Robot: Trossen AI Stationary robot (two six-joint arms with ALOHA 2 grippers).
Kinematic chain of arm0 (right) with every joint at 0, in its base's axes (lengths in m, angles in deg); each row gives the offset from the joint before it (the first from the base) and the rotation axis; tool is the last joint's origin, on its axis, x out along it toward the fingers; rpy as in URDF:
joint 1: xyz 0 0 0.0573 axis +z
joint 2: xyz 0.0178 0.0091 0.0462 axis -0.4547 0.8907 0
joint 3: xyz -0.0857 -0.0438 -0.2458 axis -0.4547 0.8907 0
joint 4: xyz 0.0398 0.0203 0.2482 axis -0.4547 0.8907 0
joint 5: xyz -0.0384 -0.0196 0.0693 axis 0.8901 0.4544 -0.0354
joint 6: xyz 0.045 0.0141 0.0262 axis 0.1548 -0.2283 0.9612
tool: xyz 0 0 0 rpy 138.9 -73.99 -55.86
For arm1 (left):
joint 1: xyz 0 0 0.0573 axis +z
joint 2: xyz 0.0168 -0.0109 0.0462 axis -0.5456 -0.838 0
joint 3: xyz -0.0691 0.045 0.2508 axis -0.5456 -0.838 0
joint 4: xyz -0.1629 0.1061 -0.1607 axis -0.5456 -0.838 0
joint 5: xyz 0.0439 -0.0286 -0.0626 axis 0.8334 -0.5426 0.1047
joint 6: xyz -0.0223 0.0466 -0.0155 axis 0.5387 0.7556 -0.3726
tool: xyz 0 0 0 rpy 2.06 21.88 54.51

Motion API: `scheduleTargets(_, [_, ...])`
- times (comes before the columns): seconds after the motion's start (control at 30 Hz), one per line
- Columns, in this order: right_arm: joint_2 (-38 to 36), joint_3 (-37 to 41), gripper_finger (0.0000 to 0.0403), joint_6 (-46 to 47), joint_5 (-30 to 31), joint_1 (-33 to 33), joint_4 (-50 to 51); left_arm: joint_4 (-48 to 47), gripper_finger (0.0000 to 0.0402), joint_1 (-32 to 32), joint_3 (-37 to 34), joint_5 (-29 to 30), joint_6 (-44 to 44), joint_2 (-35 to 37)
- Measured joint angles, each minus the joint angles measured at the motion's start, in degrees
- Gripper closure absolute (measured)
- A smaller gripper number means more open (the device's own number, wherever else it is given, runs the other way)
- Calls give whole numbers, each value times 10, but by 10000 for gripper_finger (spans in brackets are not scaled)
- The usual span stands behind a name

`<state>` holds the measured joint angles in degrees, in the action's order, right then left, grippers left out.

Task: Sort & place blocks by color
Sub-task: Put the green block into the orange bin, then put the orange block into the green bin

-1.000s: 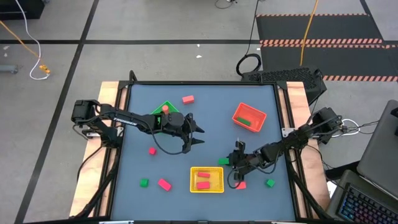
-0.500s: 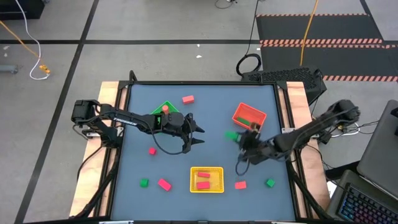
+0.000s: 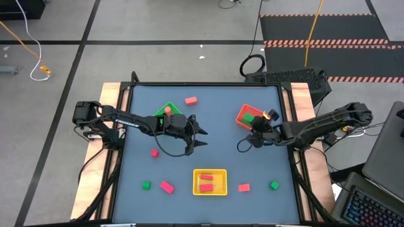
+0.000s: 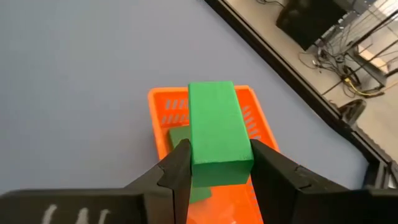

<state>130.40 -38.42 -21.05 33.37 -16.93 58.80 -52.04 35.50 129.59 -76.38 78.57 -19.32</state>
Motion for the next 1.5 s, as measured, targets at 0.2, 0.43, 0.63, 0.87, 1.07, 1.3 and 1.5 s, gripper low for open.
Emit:
scheduleTargets(0.2, [0, 0, 280, -12, -14, -17, 0, 0, 163, -1, 0, 0, 0, 0])
scheduleTargets(0.43, [0, 0, 280, 21, -14, -34, 15, -1, 163, -5, 0, 0, -3, 0])
scheduleTargets(0.63, [0, 0, 209, 54, -7, -49, 18, -6, 163, -9, 0, 0, -4, 0])
scheduleTargets(0.87, [0, 0, 40, 61, 3, -60, 8, -33, 163, -9, 0, 16, -6, 0])
scheduleTargets(1.07, [0, 0, 22, 55, 3, -61, -47, -84, 163, 16, 0, 185, -33, 0])
scheduleTargets(1.3, [0, 0, 26, -31, 2, -60, -163, -305, 163, 99, 101, 192, -38, 0])
scheduleTargets(1.5, [0, 0, 26, -71, -9, -60, -234, -439, 163, 177, 195, 178, 38, 0])
